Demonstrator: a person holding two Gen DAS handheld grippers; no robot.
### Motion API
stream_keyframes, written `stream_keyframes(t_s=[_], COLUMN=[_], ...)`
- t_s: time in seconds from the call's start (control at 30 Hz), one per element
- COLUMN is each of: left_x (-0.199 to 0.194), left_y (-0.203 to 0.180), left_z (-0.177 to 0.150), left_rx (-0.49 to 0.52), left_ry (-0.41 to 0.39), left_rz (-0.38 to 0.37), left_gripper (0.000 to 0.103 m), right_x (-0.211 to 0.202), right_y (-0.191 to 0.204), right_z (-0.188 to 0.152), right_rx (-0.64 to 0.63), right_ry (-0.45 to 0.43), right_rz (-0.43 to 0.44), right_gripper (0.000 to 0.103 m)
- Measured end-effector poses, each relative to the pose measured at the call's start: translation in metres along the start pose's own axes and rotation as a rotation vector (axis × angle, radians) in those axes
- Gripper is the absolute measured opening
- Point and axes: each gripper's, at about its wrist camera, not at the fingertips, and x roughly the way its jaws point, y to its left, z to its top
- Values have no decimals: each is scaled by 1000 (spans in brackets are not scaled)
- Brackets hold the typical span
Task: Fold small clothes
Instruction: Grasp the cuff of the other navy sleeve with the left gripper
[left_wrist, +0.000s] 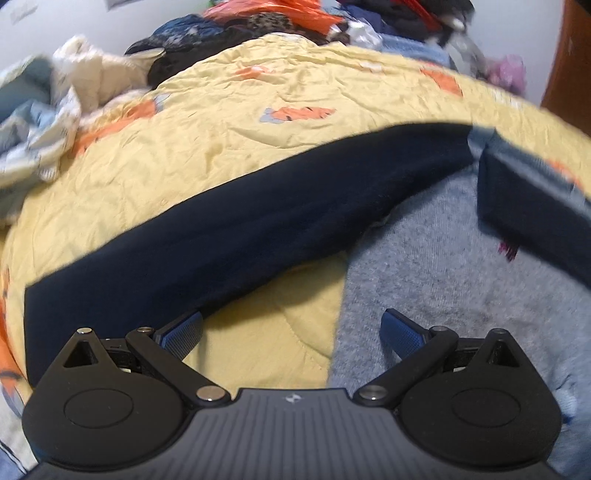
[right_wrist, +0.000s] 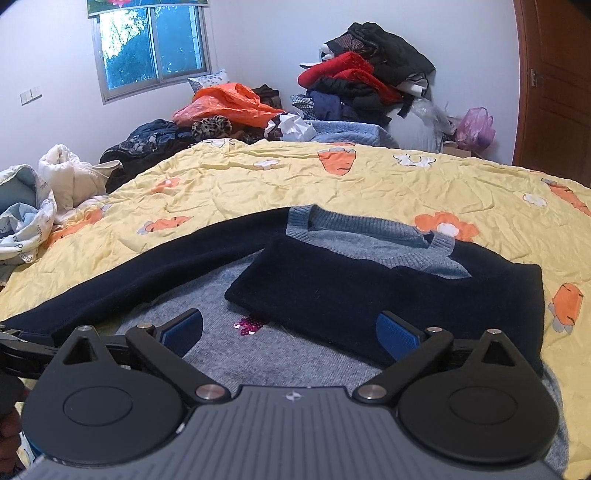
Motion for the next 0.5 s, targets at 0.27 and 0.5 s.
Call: stream_keyframes(t_s=[0.27,0.5], left_x=[-13,-22], left_y=[60,125], left_z=[-27,-59], left_rx=[-273,-612], left_ry=[10,-111], left_rz=[-69,-271], left_gripper=[103,103], right_x=[3,6], right_y=[11,15], right_z=[-5,-7], right_rx=[-15,-16], right_ry=[10,22], right_rz=[23,36], right_gripper=[101,101])
